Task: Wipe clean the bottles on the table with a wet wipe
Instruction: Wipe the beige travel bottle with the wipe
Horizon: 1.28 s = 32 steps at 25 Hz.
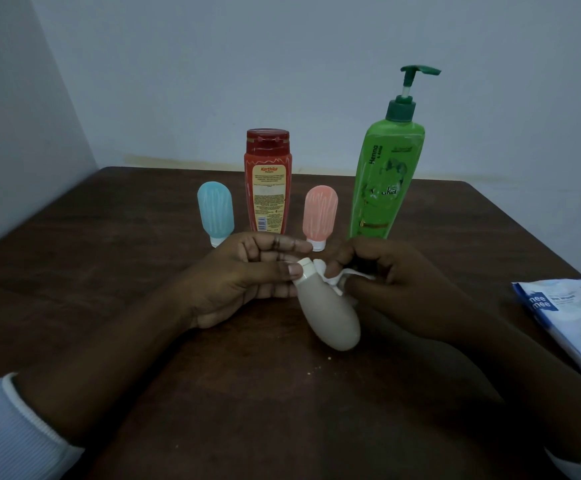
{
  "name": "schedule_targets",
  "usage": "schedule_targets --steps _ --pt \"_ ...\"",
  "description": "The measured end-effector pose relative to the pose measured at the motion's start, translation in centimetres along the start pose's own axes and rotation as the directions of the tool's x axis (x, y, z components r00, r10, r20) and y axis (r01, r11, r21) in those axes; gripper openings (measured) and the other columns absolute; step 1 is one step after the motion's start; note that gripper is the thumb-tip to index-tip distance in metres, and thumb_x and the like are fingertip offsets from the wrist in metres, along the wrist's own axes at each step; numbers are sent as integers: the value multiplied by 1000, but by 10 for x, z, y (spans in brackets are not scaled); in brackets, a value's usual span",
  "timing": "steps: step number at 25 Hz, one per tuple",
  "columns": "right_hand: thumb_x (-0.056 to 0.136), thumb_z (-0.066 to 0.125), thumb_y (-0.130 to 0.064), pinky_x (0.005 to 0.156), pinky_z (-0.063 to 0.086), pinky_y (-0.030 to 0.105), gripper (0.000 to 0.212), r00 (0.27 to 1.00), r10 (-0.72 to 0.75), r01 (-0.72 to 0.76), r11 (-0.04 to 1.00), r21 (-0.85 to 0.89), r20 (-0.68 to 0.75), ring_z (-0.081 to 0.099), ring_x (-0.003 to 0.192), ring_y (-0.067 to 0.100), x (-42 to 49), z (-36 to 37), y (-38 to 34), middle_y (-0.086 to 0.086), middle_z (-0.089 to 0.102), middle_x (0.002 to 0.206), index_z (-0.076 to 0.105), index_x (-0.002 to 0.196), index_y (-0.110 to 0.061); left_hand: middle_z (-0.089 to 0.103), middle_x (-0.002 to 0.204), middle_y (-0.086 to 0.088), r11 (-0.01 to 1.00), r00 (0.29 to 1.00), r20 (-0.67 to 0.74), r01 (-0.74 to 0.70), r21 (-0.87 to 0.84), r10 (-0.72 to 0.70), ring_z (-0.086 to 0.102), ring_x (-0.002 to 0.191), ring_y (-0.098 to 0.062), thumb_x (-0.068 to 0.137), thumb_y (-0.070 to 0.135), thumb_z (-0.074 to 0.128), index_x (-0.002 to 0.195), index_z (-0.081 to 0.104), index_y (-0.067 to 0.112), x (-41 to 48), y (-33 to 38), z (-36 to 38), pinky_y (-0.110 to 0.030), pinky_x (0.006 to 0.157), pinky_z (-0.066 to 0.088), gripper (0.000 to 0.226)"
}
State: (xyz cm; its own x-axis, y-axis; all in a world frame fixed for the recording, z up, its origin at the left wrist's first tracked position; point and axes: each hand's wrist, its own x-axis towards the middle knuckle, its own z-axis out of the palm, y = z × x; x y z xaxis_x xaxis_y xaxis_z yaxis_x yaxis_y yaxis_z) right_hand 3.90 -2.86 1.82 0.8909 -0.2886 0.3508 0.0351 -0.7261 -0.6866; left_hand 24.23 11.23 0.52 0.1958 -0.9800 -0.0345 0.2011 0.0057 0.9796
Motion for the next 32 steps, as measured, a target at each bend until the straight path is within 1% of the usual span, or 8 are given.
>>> schedule_targets --steps 7,12,16,20,23,25,28,32 --pt "84 64 -7 78 55 52 18 996 20 -15 998 65 -82 68 90 23 -2 -10 1 2 70 99 68 98 -17 77 115 -12 971 981 -196 -39 -237 -8 76 108 -23 82 2 67 113 73 6 2 7 -3 -32 78 64 32" --pt "75 87 -22 84 55 37 46 994 -5 -2 998 -63 -109 63 104 12 -5 -11 -4 -12 62 112 60 111 -33 77 115 -16 923 961 -274 -76 -378 -33 76 108 -26 86 0 66 113 72 4 5 8 -2 -34 78 65 28" --pt "76 85 -21 74 54 31 36 957 -106 61 984 -169 -271 64 96 12 -4 -11 -4 -12 62 104 62 103 -25 78 113 -17 906 970 -237 -52 -421 -54 75 109 -29 81 3 67 109 74 3 3 9 -2 -36 80 66 29" --pt "80 82 -13 63 51 29 25 913 -107 33 981 -191 -393 62 82 11 -2 -14 -2 -8 64 95 65 95 -20 79 109 -15 934 974 -218 -15 -357 -68 76 107 -28 79 3 69 102 78 4 2 10 -3 -34 76 66 25" --pt "80 81 -14 62 50 35 20 929 -104 6 964 -267 -355 63 78 11 -2 -14 -2 -10 66 90 67 92 -21 79 111 -14 952 973 -225 -25 -306 -47 76 107 -26 77 0 71 109 74 4 3 8 -3 -34 79 66 33" --pt "81 80 -15 61 53 36 17 921 -81 7 981 -192 -381 66 75 12 -3 -14 -4 -10 69 87 68 91 -21 80 104 -12 974 975 -221 -20 -225 -31 78 95 -22 78 8 73 109 74 5 2 9 -5 -30 74 66 31" --pt "83 78 -12 65 56 28 15 888 -53 13 996 -92 -457 69 79 10 -2 -17 -6 -8 70 89 69 93 -17 73 83 -9 997 978 -206 0 83 17 66 68 -14 83 34 69 106 74 5 -1 8 -7 -23 55 56 38" --pt "83 78 -18 72 59 32 18 947 -15 -13 996 -83 -321 71 87 9 -2 -11 -7 -9 71 97 71 100 -19 66 68 -4 875 978 -190 17 483 85 54 52 -12 82 53 64 91 76 9 -2 3 -2 -20 44 41 46"
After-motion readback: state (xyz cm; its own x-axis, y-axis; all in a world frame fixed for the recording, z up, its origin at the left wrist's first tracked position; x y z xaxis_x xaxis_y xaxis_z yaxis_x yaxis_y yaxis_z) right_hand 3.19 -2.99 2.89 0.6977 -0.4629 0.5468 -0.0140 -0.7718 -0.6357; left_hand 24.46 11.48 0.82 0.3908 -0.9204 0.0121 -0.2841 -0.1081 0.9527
